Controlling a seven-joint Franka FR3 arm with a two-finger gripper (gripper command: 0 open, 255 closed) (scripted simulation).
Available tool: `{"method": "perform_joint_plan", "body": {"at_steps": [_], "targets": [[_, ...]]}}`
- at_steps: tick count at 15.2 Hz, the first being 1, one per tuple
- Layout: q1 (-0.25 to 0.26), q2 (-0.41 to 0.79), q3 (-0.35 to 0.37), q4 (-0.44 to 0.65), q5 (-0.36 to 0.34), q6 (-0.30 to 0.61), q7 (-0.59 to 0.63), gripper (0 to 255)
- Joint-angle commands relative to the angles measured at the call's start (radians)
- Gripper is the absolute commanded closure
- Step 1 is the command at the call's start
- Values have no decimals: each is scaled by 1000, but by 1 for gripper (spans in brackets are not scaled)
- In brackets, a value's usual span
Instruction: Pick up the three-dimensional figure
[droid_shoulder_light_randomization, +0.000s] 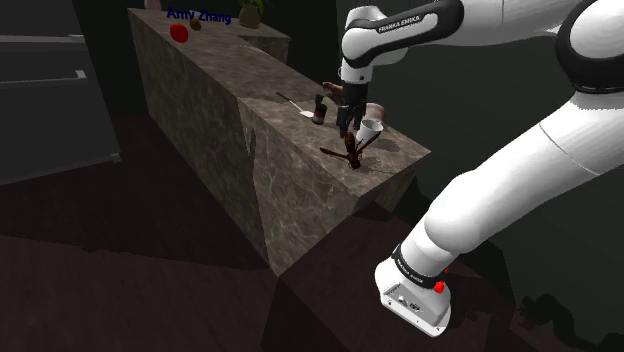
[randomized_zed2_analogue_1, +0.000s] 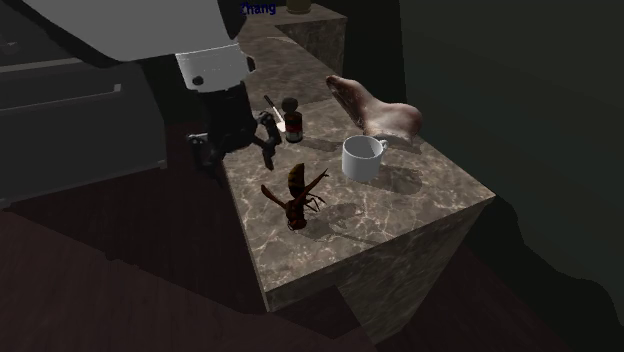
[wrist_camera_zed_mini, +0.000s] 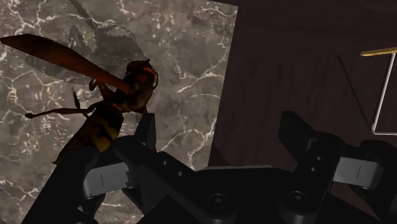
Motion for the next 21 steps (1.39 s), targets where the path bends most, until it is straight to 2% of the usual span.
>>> {"method": "perform_joint_plan", "body": {"at_steps": [1,9,17,19,20,21], "targets": [[-6,90,-27,32,6,44,-54,0],[-40,429,-69,199,77,147,-242,0],[-48,498,-62,173,94,240,-248,0],[-48,498,-61,173,94,240,-248,0],[-50,496,-63,177,93,235,-251,255],[-48,498,-61,178,94,235,-249,255]]}}
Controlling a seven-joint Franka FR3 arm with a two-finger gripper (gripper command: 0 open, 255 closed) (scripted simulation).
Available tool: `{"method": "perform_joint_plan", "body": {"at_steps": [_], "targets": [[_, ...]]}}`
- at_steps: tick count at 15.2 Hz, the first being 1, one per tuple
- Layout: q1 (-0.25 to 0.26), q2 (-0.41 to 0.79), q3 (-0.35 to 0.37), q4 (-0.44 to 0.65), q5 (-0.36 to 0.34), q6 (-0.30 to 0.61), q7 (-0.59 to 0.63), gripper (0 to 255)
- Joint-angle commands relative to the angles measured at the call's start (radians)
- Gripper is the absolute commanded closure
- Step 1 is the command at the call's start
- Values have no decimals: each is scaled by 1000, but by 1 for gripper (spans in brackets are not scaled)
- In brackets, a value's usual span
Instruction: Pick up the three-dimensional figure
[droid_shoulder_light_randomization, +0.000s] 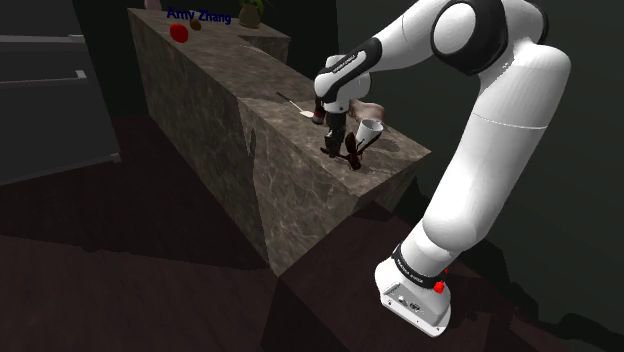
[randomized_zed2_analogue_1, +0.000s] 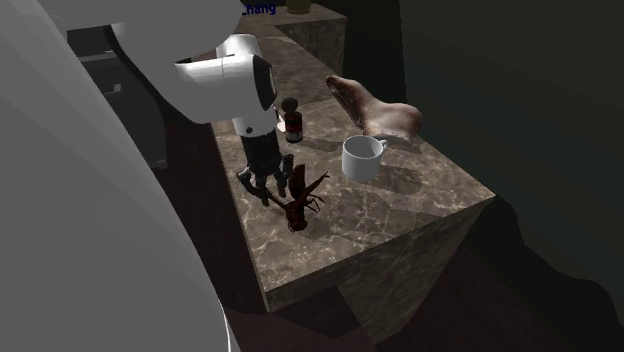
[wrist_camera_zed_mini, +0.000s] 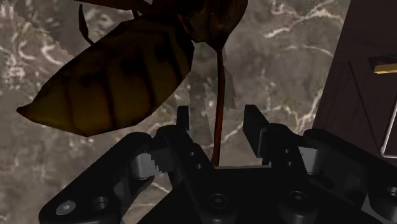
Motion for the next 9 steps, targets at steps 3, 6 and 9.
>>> {"method": "perform_joint_plan", "body": {"at_steps": [3,6,9], "targets": [[0,1,-1,-12,0,-5,4,255],[0,1,-1,-12,0,-4,4,255],[-1,-3,-2,-4,-1,-16,2,255]]}}
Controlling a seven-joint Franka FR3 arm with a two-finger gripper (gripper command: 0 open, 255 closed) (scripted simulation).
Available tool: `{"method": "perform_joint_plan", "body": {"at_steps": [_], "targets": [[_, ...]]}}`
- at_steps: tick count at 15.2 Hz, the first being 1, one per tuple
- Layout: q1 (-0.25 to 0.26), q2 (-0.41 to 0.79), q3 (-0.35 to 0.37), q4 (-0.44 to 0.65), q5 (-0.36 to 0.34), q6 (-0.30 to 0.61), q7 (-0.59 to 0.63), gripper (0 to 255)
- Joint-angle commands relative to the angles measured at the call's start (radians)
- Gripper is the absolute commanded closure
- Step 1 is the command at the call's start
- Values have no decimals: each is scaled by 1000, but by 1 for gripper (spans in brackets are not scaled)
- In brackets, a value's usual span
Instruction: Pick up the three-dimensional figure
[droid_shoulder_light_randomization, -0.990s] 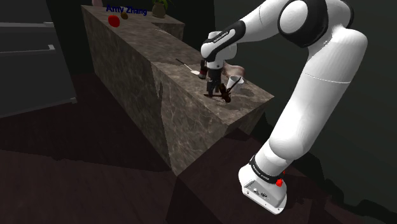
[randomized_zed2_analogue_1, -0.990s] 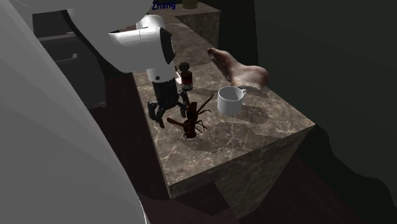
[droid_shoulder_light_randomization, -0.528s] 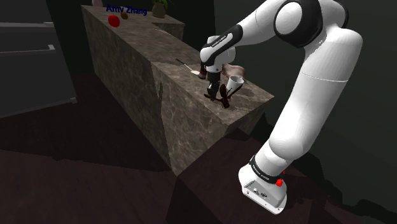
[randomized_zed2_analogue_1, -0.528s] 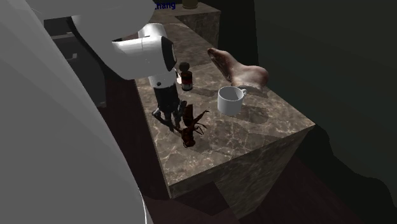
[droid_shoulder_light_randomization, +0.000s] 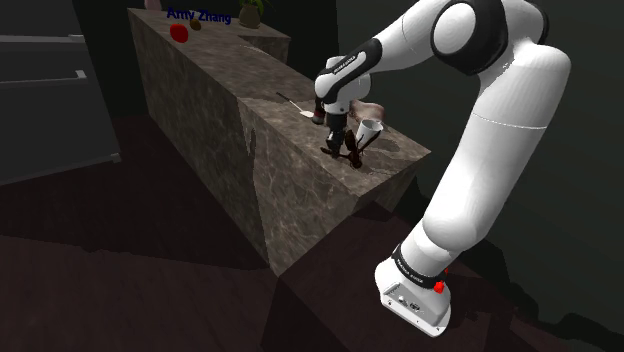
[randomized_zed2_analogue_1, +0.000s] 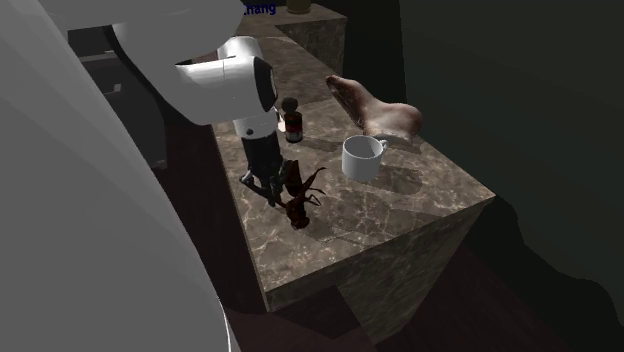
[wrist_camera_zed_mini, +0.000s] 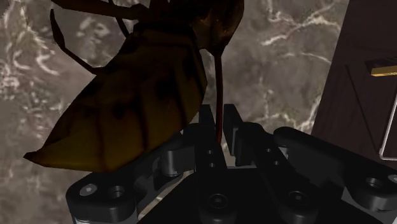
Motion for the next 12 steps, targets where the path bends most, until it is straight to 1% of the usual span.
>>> {"method": "perform_joint_plan", "body": {"at_steps": [1,12], "targets": [[1,-13,-2,6,-4,-19,1,255],[8,-104,-6,53,-27,-155,8,255]]}}
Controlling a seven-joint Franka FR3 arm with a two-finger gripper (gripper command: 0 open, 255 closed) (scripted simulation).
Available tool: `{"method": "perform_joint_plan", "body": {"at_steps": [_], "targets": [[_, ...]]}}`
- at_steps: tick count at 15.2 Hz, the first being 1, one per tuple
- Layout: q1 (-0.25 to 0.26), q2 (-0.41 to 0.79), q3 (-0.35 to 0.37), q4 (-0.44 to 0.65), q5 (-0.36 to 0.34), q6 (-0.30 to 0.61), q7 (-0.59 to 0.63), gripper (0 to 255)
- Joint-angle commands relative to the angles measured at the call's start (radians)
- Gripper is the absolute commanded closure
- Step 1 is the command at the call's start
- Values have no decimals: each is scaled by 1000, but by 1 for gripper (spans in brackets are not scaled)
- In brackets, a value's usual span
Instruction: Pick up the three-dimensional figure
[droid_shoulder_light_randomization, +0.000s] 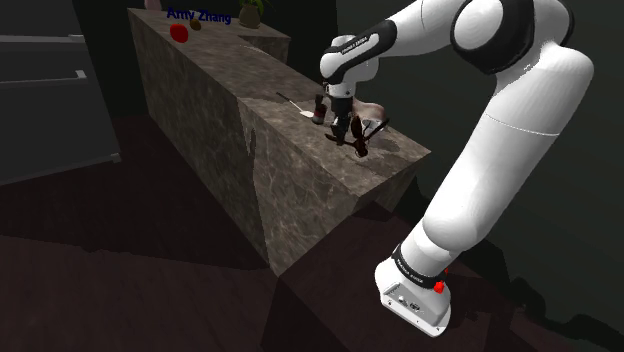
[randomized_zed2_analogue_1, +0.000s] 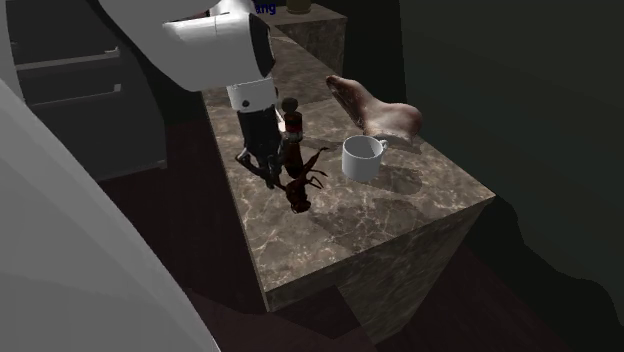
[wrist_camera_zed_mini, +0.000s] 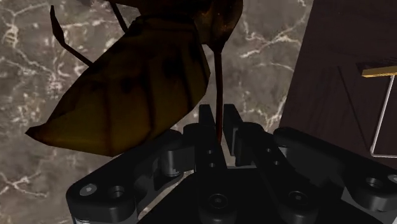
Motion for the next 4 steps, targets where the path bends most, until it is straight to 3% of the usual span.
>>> {"method": "perform_joint_plan", "body": {"at_steps": [1,4], "targets": [[3,-16,1,11,-3,-27,3,255],[3,-24,1,17,-5,-41,4,255]]}}
